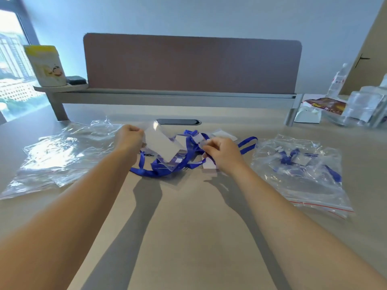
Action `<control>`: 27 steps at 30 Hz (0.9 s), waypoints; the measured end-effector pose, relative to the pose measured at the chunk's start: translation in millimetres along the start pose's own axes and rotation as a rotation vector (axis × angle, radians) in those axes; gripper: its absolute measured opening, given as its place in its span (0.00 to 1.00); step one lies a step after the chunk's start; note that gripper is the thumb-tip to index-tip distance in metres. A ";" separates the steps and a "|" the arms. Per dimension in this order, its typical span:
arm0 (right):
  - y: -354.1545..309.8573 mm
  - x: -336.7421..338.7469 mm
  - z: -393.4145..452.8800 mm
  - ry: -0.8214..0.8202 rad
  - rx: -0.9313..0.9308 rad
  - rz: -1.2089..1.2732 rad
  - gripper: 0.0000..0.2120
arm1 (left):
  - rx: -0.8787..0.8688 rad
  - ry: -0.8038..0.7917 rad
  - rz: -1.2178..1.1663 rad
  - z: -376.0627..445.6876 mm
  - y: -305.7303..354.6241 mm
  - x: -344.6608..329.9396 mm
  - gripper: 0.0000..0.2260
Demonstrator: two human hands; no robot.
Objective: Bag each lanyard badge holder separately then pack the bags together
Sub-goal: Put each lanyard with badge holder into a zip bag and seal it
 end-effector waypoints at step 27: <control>-68.3 14.4 25.6 -0.027 -0.107 0.317 0.14 | 0.017 -0.332 -0.388 -41.1 65.4 -57.9 0.08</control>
Point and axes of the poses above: each hand's wrist, its own z-axis towards the middle knuckle, its own x-axis out of the back of the hand, y = z × x, the point moved 6 cm from there along z, towards the middle knuckle
